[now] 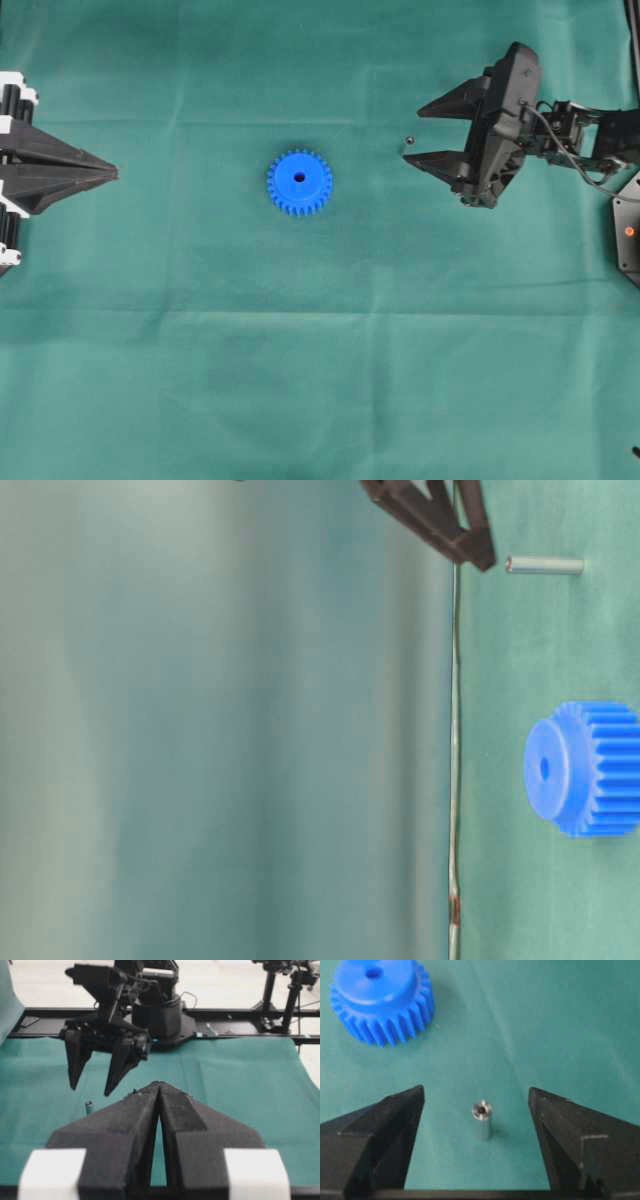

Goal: Insert the shaft placed at a random location into the center hole of the medium gear at another random location.
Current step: 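Lower the right gripper over the silver shaft and close on it, then lift the shaft with the right gripper and carry it left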

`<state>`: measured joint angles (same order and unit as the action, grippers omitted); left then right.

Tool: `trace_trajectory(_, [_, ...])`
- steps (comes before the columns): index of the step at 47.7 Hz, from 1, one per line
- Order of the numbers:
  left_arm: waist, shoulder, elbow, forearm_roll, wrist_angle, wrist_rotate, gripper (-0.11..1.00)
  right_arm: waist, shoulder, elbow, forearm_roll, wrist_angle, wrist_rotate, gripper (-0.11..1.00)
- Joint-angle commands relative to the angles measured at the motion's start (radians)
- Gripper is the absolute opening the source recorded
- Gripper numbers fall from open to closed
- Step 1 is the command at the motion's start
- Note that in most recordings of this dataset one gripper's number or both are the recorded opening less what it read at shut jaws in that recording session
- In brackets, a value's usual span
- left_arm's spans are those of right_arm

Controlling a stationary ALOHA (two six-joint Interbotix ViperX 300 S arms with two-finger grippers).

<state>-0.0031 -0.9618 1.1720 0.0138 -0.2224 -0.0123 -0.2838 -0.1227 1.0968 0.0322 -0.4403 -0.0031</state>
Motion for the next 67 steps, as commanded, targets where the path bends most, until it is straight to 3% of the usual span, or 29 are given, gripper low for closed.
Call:
trace_trajectory(1, [-0.002,0.008,-0.023,0.003,-0.005,-0.002,0.00,-0.006,0.017,-0.018,0.008,-0.028,-0.011,0.84])
trace_trajectory(29, [-0.002,0.008,-0.021,0.003,0.014,-0.002,0.00,-0.011,0.089,-0.025,0.015,-0.075,-0.011,0.79])
trace_trajectory(33, [-0.002,0.009,-0.021,0.003,0.014,-0.002,0.00,-0.011,0.089,-0.025,0.015,-0.072,-0.014,0.67])
trace_trajectory(39, [-0.002,0.008,-0.021,0.003,0.015,-0.002,0.00,-0.011,0.089,-0.023,0.014,-0.066,-0.017,0.30])
trace_trajectory(43, [-0.002,0.008,-0.021,0.002,0.017,-0.002,0.00,-0.011,0.089,-0.023,0.011,-0.063,-0.017,0.13])
trace_trajectory(60, [-0.002,0.008,-0.021,0.003,0.025,-0.002,0.00,-0.012,0.077,-0.031,0.012,-0.055,-0.017,0.13])
trace_trajectory(67, [-0.002,0.008,-0.021,0.002,0.025,-0.002,0.00,-0.011,0.014,-0.054,0.011,0.017,-0.017,0.13])
